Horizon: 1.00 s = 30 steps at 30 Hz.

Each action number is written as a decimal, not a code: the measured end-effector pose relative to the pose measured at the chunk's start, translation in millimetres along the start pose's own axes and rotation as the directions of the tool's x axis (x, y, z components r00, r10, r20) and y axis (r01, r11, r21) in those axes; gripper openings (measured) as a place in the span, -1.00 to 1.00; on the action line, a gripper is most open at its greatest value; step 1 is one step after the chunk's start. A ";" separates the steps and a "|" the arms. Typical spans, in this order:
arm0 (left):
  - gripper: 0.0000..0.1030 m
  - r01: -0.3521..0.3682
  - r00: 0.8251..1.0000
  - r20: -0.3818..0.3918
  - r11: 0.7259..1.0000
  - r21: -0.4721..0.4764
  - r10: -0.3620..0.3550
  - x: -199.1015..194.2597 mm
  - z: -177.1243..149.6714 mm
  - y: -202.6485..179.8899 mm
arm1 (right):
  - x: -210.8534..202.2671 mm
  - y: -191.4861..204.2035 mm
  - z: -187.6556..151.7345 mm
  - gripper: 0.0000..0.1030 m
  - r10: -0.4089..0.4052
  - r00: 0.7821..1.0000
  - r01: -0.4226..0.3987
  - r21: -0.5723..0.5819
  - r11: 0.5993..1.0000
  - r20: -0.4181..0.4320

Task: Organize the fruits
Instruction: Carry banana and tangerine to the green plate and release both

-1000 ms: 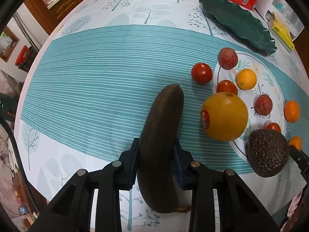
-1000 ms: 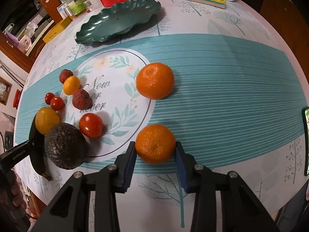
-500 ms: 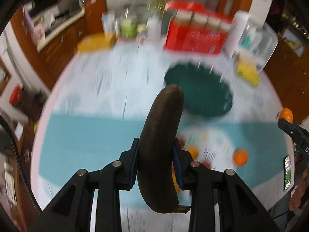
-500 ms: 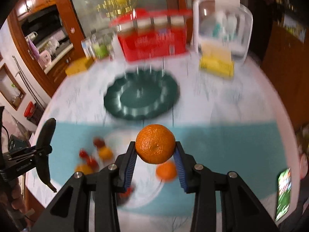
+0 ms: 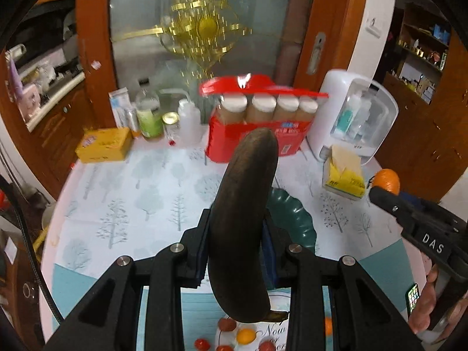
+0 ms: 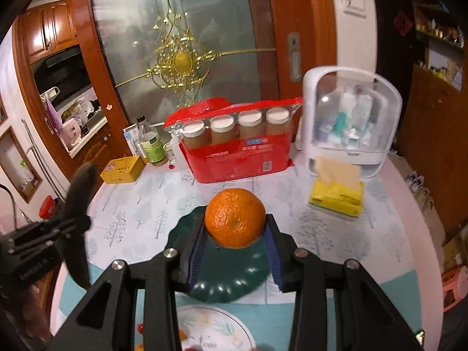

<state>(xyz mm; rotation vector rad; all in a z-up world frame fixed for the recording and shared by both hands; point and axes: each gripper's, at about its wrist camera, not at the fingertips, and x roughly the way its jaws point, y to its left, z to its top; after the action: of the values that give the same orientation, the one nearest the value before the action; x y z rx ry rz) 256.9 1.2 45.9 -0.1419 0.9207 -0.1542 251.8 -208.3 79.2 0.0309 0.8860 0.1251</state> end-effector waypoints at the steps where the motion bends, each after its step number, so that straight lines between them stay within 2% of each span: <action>1: -0.43 0.003 1.000 -0.030 1.000 -0.005 -0.003 17.3 0.9 0.8 | 14.5 -1.0 0.4 -0.25 0.007 1.000 -0.007 0.007 1.000 -0.031; 6: -0.43 0.020 0.987 -0.158 0.999 -0.031 -0.024 90.2 -18.6 3.7 | 74.7 -4.2 -15.5 -0.25 0.039 0.987 -0.032 0.041 0.999 -0.157; 9: -0.42 0.008 0.972 -0.236 1.000 -0.015 -0.011 132.6 -32.7 4.5 | 112.6 -7.0 -35.4 -0.25 0.040 0.971 -0.030 0.044 0.999 -0.236; 14: -0.42 0.000 0.947 -0.321 1.000 0.010 0.003 181.6 -58.3 2.7 | 162.9 -10.5 -65.4 -0.25 0.043 0.942 -0.027 0.051 0.998 -0.333; 18: -0.42 0.000 0.935 -0.355 1.000 0.030 0.011 206.8 -68.7 1.4 | 188.2 -9.8 -81.6 -0.24 0.033 0.926 -0.024 0.028 0.999 -0.376; 23: -0.42 0.001 0.926 -0.379 1.000 0.027 0.010 222.1 -71.3 0.9 | 205.4 -11.3 -91.7 -0.23 0.011 0.921 -0.014 -0.005 1.000 -0.389; 30: -0.41 -0.007 0.926 -0.378 0.999 -0.031 -0.005 239.7 -64.2 7.3 | 219.8 -17.0 -94.8 -0.21 0.021 0.918 -0.020 0.007 1.000 -0.396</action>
<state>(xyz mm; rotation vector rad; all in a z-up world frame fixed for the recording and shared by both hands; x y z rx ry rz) 348.8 -41.5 -180.7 -0.1435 1.3096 -0.1689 317.5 -200.8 -151.4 0.0175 1.2923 0.1531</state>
